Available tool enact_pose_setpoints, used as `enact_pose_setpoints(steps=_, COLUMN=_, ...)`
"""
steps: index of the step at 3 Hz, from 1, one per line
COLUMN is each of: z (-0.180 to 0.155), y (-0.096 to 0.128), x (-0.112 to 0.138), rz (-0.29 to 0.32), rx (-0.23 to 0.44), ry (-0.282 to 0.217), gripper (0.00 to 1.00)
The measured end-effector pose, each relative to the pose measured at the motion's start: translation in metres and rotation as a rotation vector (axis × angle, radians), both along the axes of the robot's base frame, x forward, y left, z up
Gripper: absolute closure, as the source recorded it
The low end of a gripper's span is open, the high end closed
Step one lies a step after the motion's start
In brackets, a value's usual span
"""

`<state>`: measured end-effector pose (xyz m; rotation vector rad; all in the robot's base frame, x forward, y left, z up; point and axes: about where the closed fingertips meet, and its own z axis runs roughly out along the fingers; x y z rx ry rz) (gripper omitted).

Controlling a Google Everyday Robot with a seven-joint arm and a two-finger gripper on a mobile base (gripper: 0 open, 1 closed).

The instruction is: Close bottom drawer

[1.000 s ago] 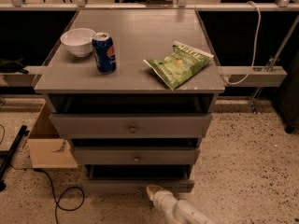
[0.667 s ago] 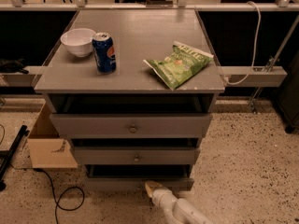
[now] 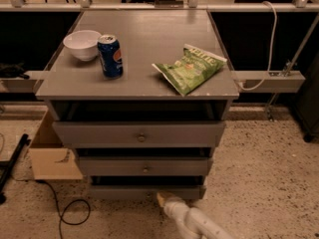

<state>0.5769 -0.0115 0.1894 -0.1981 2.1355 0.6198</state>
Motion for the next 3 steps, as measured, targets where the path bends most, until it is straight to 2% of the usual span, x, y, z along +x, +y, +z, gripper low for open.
enact_pose_setpoints(steps=1, z=-0.018, y=-0.011, x=0.007, rz=-0.034, rx=-0.025, ry=0.085, gripper=1.0)
enact_pose_setpoints(steps=2, z=-0.044, y=-0.029, x=0.017, rz=-0.089, rx=-0.062, ry=0.201, gripper=1.0)
enact_pose_setpoints(steps=3, z=-0.049, y=-0.025, x=0.022, rz=-0.111, rx=-0.065, ry=0.232, gripper=1.0)
